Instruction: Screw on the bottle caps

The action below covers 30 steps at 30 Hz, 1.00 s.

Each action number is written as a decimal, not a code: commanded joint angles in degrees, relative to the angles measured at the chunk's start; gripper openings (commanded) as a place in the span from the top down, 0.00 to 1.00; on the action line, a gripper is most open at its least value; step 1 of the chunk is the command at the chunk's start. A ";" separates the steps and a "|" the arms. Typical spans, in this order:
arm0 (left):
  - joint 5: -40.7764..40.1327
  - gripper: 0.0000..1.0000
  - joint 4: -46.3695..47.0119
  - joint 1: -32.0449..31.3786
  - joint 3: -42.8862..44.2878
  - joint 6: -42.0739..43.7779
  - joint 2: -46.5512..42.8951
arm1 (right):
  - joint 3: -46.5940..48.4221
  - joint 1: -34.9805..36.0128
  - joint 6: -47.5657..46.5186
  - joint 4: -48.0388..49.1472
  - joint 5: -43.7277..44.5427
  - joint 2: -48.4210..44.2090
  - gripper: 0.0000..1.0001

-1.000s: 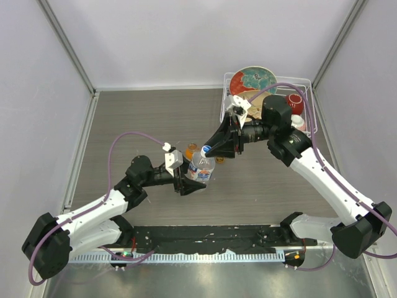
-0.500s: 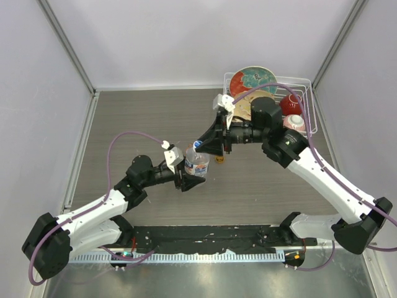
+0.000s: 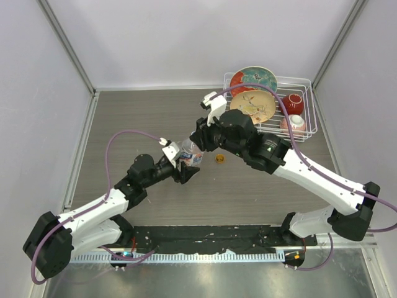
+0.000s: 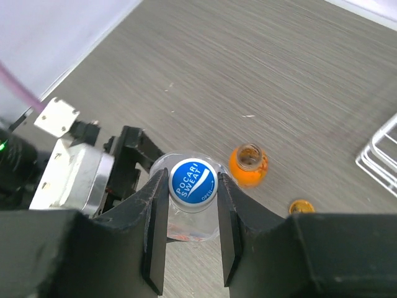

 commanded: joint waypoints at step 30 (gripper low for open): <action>7.98 0.92 9.84 1.67 -1.47 -3.91 -4.41 | 6.03 -7.80 5.19 3.93 -6.98 -7.56 0.23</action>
